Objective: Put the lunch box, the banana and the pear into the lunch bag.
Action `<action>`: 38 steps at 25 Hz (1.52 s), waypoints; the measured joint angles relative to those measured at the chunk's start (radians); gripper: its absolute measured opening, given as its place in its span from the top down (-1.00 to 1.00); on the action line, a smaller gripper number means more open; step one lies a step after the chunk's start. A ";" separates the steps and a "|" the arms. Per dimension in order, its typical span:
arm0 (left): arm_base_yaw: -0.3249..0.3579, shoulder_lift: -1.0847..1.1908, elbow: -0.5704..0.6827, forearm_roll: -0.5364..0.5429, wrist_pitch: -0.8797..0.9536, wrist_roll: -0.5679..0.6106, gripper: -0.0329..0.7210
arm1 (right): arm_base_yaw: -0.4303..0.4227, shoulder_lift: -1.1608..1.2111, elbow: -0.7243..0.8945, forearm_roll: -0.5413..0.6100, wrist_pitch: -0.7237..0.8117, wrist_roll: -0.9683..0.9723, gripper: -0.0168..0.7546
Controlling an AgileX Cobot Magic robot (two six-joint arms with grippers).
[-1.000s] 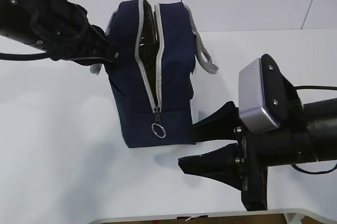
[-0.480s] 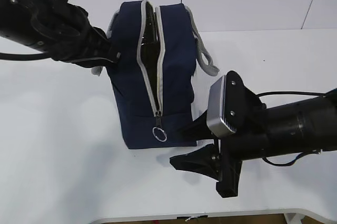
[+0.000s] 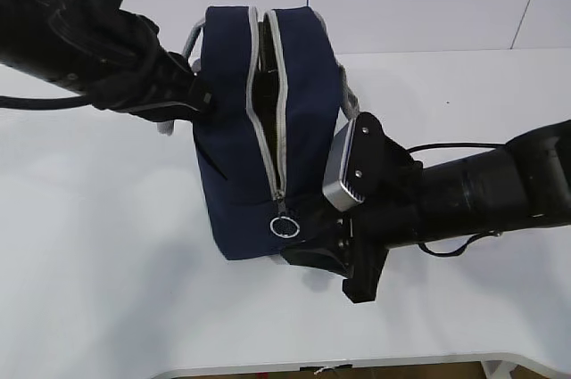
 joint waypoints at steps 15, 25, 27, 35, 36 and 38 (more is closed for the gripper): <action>0.000 0.000 -0.035 -0.091 0.058 0.099 0.94 | 0.000 0.050 -0.022 0.000 -0.001 0.000 -0.17; 0.000 0.000 -0.038 -0.072 0.088 0.104 0.95 | 0.000 0.050 -0.035 0.000 -0.001 0.029 -0.16; 0.000 0.002 -0.038 -0.068 0.088 0.104 0.95 | 0.000 0.050 -0.035 0.000 -0.001 0.047 -0.06; 0.000 0.033 -0.042 -0.072 0.088 0.106 0.95 | 0.000 0.050 -0.035 0.000 -0.007 0.055 0.31; 0.000 0.033 -0.044 -0.072 0.088 0.106 0.95 | 0.000 0.050 -0.035 0.000 -0.007 0.055 0.32; 0.000 0.035 -0.045 -0.074 0.088 0.108 0.95 | 0.000 0.050 -0.035 0.000 -0.007 0.055 0.33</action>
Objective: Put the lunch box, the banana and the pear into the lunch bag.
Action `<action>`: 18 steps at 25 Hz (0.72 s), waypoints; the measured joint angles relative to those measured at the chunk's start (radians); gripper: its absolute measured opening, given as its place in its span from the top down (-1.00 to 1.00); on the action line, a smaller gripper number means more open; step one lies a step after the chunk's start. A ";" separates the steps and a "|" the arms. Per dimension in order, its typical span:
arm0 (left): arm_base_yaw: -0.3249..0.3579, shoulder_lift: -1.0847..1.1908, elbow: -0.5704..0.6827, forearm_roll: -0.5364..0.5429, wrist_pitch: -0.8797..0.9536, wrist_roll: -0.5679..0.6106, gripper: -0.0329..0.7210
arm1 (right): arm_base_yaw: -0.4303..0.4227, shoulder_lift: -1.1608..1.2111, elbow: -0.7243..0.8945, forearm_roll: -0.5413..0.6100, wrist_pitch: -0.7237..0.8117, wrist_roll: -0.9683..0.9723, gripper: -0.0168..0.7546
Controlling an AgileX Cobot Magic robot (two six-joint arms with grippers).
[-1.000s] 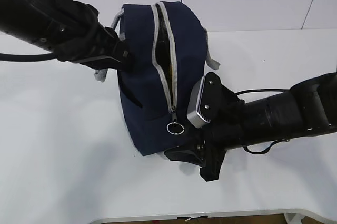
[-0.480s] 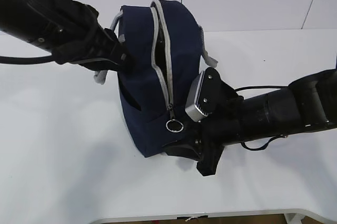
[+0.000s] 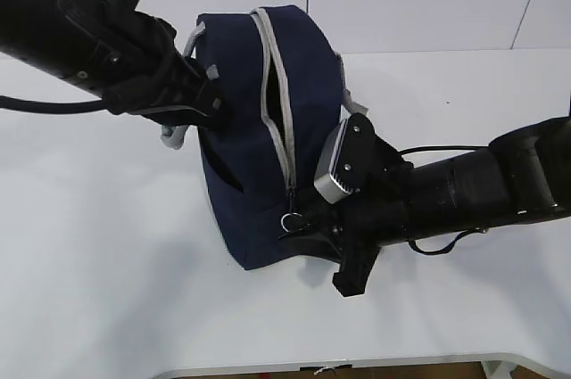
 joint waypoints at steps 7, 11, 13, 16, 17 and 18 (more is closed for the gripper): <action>0.000 0.000 0.000 0.000 0.000 0.000 0.95 | 0.000 0.000 0.000 0.000 -0.001 0.000 0.46; 0.000 0.000 0.000 0.000 0.000 0.000 0.95 | 0.000 0.000 0.000 0.000 -0.001 0.000 0.85; 0.000 0.000 0.000 -0.002 0.000 0.000 0.95 | 0.000 0.000 -0.002 0.000 -0.001 0.002 0.91; 0.000 0.000 0.000 -0.002 0.000 0.000 0.95 | 0.000 0.000 -0.002 0.000 -0.014 0.002 0.91; 0.000 0.000 0.000 -0.002 0.000 0.000 0.95 | 0.000 0.000 -0.004 0.000 -0.019 0.002 0.91; 0.000 0.000 0.000 -0.002 -0.002 0.000 0.95 | 0.000 0.000 -0.004 0.001 -0.026 0.002 0.91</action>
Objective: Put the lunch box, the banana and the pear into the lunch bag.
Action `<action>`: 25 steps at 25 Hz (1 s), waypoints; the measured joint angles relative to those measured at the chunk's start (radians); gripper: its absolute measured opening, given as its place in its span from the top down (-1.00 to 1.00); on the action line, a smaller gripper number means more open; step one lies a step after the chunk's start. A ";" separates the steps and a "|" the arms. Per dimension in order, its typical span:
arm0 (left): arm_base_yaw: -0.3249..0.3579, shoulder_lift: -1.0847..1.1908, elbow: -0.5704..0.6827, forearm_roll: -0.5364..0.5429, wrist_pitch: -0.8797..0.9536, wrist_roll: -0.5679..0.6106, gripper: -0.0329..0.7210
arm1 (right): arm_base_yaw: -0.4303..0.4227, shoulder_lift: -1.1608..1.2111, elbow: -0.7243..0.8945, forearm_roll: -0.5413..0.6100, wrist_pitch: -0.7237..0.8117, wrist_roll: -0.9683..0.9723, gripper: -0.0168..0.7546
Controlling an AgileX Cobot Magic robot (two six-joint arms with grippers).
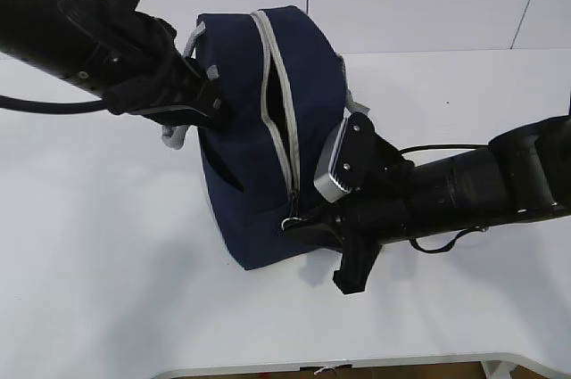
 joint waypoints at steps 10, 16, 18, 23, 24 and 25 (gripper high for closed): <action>0.000 0.000 0.000 0.000 -0.006 0.000 0.95 | 0.000 -0.020 0.000 -0.064 -0.034 0.112 0.91; 0.000 0.002 0.000 -0.013 -0.015 0.000 0.95 | 0.000 -0.084 0.000 -0.170 -0.074 0.256 0.91; 0.000 0.008 0.000 -0.029 -0.022 0.000 0.95 | 0.000 -0.095 0.000 -0.217 -0.074 0.320 0.91; 0.000 0.019 0.000 -0.043 -0.031 0.000 0.95 | 0.000 -0.129 0.000 -0.368 -0.070 0.507 0.91; 0.000 0.019 0.000 -0.042 -0.030 0.000 0.95 | 0.000 -0.140 0.000 -0.385 -0.068 0.532 0.91; 0.000 0.019 0.000 -0.043 -0.032 0.000 0.95 | 0.000 -0.150 0.000 -0.401 -0.066 0.560 0.91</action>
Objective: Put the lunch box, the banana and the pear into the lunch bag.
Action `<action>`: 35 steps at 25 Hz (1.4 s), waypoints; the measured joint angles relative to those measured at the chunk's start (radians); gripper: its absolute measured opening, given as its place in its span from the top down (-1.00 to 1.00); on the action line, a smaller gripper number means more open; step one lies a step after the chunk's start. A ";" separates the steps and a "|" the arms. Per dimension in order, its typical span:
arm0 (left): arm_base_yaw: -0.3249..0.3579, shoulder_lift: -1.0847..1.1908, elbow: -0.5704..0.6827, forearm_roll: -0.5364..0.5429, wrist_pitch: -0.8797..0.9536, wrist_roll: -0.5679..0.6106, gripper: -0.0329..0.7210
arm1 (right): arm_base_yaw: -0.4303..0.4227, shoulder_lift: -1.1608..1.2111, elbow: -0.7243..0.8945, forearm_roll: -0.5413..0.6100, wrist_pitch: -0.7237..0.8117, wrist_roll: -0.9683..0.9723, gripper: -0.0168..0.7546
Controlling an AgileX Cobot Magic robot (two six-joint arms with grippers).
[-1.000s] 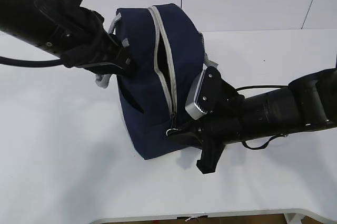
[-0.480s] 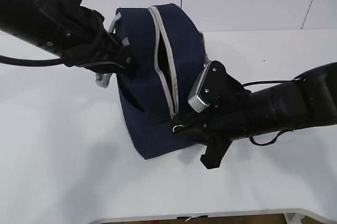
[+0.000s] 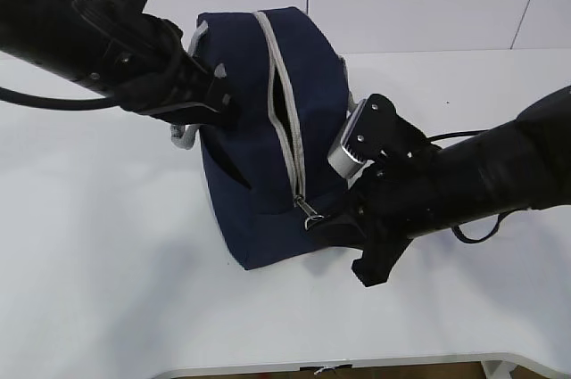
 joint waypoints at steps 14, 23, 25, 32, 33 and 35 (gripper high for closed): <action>0.000 0.000 0.000 -0.002 0.000 0.000 0.95 | 0.000 -0.035 -0.097 -0.362 0.107 0.494 0.91; 0.000 0.000 0.000 -0.002 0.000 0.000 0.95 | 0.000 -0.035 -0.229 -0.476 0.205 0.659 0.91; 0.000 0.000 0.000 -0.002 0.000 0.000 0.94 | 0.000 -0.035 -0.255 -0.536 0.227 0.737 0.91; 0.000 0.000 0.000 -0.002 -0.003 0.000 0.68 | 0.000 -0.035 -0.319 -0.627 0.319 0.832 0.91; 0.000 0.000 0.000 -0.002 -0.005 0.000 0.54 | 0.000 -0.035 -0.321 -0.628 0.321 0.837 0.91; 0.000 0.000 0.000 -0.002 -0.005 0.000 0.28 | 0.000 -0.035 -0.323 -0.631 0.328 0.846 0.91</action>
